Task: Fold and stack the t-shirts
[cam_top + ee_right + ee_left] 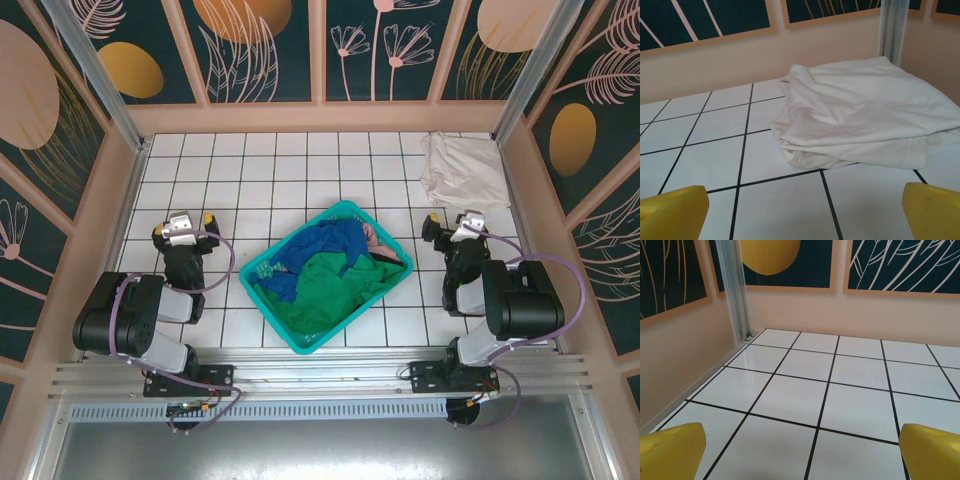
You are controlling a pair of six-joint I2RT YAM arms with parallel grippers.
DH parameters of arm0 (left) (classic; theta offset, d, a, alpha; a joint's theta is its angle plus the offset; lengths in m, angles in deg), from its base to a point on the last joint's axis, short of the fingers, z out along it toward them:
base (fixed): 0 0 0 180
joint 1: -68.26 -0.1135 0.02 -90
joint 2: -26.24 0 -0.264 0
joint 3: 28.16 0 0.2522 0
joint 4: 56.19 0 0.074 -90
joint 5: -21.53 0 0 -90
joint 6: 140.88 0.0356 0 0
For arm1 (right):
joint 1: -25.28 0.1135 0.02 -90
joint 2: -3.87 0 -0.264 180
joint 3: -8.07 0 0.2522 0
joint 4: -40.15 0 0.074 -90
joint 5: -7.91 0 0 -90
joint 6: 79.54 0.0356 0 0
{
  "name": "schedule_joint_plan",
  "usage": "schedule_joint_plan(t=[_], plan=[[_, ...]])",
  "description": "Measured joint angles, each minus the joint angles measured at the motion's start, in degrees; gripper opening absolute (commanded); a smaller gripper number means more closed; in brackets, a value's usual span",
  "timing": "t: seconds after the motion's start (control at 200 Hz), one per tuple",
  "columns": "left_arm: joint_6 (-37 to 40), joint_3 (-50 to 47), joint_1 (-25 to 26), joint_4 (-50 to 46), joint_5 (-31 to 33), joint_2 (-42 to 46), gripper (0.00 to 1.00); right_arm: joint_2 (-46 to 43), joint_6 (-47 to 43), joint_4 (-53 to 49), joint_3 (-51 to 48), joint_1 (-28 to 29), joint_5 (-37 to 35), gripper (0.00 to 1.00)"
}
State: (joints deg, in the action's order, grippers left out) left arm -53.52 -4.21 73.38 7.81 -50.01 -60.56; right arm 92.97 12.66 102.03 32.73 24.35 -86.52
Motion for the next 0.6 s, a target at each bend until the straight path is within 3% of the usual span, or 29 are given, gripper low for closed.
schedule_joint_plan(t=[0.601], plan=[[-0.02,0.00,0.00,-0.02,0.00,0.00,0.99,0.00,0.00,0.00,0.09,0.00,0.46,0.99]])
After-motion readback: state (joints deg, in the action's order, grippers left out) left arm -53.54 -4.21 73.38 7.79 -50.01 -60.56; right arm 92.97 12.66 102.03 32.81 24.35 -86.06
